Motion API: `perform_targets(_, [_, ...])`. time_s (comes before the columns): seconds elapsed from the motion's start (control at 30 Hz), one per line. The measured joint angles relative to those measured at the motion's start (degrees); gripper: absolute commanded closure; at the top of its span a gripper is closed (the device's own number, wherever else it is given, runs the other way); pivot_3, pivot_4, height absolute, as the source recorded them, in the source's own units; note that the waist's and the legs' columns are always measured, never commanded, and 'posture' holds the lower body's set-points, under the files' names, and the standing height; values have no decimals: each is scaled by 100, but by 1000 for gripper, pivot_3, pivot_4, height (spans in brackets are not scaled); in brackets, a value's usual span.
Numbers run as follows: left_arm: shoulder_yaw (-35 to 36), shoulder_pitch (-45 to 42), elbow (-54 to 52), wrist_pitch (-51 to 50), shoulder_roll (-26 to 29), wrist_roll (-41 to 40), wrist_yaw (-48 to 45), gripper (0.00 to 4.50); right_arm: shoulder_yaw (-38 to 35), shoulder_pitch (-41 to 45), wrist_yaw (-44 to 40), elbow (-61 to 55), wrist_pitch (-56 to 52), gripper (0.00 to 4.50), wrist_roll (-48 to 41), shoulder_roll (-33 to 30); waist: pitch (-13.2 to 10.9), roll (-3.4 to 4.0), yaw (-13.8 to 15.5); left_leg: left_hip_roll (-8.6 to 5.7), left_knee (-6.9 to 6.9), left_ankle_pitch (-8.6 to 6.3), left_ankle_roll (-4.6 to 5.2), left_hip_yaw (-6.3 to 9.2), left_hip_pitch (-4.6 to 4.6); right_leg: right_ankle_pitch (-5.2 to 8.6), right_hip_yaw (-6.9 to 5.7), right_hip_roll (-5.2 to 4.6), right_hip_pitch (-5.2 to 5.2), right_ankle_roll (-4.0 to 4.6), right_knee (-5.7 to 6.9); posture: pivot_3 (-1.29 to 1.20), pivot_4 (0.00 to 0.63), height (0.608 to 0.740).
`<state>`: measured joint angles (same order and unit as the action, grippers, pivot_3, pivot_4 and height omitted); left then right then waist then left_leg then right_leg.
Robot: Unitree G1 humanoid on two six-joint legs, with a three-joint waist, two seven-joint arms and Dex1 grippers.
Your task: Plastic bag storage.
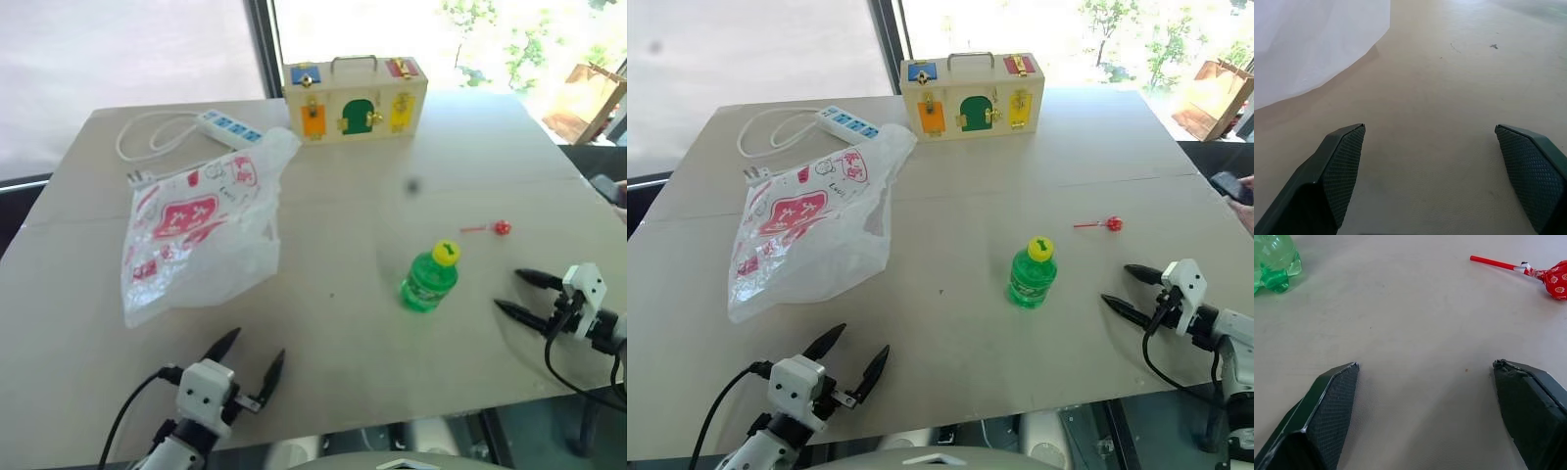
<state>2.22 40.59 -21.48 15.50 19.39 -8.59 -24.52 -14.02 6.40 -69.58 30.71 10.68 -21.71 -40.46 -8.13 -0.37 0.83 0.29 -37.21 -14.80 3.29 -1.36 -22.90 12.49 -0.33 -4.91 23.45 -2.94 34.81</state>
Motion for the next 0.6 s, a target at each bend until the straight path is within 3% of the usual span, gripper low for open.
perform_targets(0.2, [-73,40,-44,-3,-289,54,190,0,84,181,-48,118,38,63,102,2,-2,-4,-8,0,-16,0,1,-8,3,-1,8,21,-2,-2,8,0,150,740])
perform_targets(0.6, [-129,62,-95,-21,-357,170,301,0,82,135,-12,50,74,63,98,51,-2,-3,-8,2,-18,0,1,-7,5,-1,9,30,-2,-2,13,0,150,740])
